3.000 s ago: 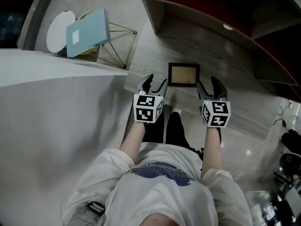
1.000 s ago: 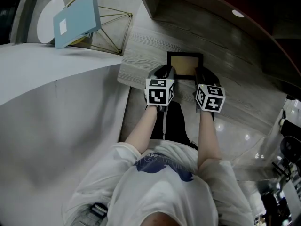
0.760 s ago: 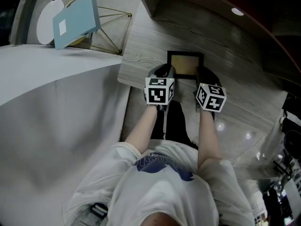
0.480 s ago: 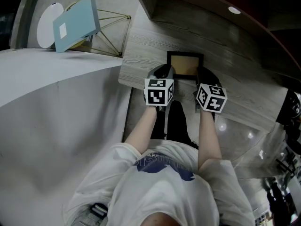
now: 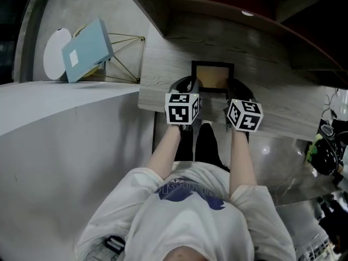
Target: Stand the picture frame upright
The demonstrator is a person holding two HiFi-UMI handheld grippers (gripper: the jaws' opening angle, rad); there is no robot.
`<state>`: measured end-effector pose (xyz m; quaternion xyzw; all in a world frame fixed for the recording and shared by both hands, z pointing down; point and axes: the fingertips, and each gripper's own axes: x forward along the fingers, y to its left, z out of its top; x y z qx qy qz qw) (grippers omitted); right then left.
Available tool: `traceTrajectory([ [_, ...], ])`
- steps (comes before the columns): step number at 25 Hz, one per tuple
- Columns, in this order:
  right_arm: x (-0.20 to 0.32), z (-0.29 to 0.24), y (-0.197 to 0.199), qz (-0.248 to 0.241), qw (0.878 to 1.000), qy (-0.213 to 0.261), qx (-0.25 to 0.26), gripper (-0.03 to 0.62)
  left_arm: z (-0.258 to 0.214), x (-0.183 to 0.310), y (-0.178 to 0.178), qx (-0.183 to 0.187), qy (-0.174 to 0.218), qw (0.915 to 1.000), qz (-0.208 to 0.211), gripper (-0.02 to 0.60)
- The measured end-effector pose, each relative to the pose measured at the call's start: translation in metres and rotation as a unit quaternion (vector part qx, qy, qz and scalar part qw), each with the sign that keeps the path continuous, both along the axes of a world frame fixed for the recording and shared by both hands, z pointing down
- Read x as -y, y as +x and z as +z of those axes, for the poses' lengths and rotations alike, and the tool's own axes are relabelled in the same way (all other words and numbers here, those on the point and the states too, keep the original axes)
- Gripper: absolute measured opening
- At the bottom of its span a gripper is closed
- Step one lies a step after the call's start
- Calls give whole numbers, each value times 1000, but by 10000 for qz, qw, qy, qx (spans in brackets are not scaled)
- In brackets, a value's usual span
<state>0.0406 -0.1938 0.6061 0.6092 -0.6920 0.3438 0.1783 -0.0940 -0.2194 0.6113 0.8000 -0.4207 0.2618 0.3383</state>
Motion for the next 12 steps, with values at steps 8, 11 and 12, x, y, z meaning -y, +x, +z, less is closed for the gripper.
traceTrajectory([
  [8,-18,-35,36,739,9968,309,-84,66,-34,4,41,-120,303,9963,794,79],
  [11,-28,-46,50,1021,9939,394,-124,66,-44,1,59,-168,379,9930,1105,79],
  [12,-32,-49,55,1105,9929,415,-130,66,-48,0,65,-184,396,9918,1199,80],
])
